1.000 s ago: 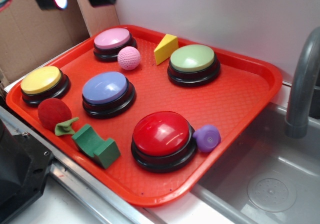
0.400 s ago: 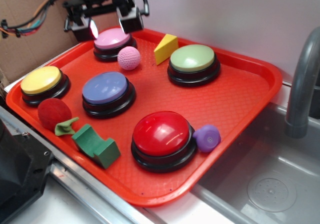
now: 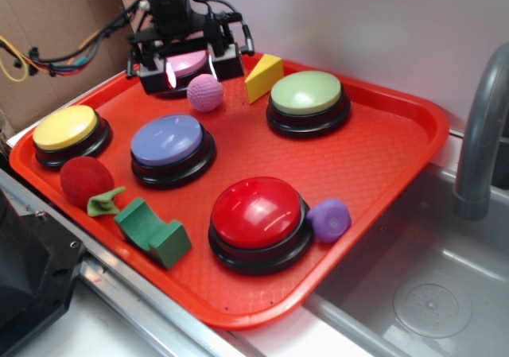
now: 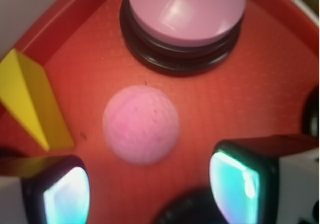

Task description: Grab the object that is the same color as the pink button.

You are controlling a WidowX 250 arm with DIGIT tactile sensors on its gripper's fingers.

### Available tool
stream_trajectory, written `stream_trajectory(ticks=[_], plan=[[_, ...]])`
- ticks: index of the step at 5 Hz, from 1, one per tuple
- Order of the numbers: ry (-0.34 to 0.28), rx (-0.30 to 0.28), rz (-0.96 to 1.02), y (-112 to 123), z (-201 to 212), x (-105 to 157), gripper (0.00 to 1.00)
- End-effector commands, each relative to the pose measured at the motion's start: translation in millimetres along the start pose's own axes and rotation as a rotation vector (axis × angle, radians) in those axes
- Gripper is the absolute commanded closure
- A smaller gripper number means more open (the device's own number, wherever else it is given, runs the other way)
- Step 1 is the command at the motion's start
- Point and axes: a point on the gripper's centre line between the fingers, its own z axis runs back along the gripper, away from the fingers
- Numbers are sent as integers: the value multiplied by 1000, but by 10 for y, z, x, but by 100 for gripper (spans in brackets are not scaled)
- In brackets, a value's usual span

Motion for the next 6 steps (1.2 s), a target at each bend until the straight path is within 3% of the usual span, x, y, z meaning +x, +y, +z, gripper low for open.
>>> stream_trajectory(ticks=[1, 3, 4, 5, 6], plan=[[-53, -56, 48, 26, -44, 275, 0], [-54, -38, 51, 46, -133, 328, 0], [-47, -57, 43, 46, -126, 322, 85], [10, -62, -24, 26, -76, 346, 100], [18, -15, -151, -34, 125, 394, 100]])
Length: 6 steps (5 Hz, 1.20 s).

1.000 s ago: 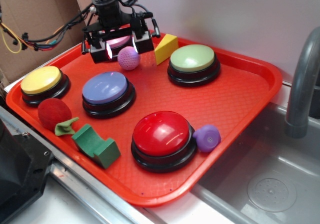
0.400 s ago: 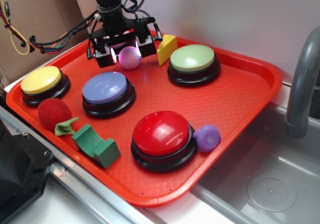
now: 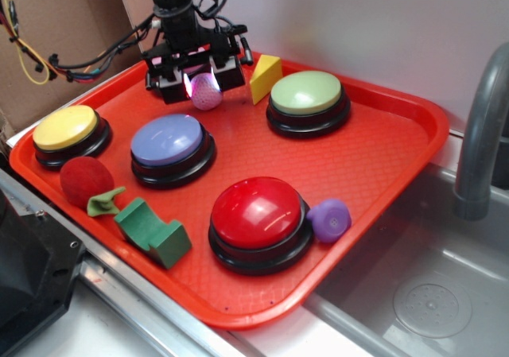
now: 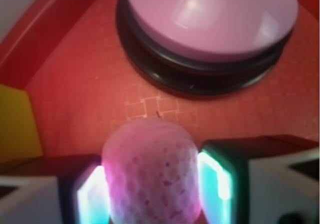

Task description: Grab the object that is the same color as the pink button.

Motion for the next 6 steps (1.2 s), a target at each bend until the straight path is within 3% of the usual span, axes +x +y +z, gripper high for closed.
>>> stream_trajectory(ticks=[1, 3, 4, 6], plan=[[-22, 26, -269, -114, 605, 185, 100], [39, -87, -618, -279, 1308, -339, 100], [96, -93, -708, -218, 1466, -486, 100], [66, -91, -716, -151, 1405, -513, 100]])
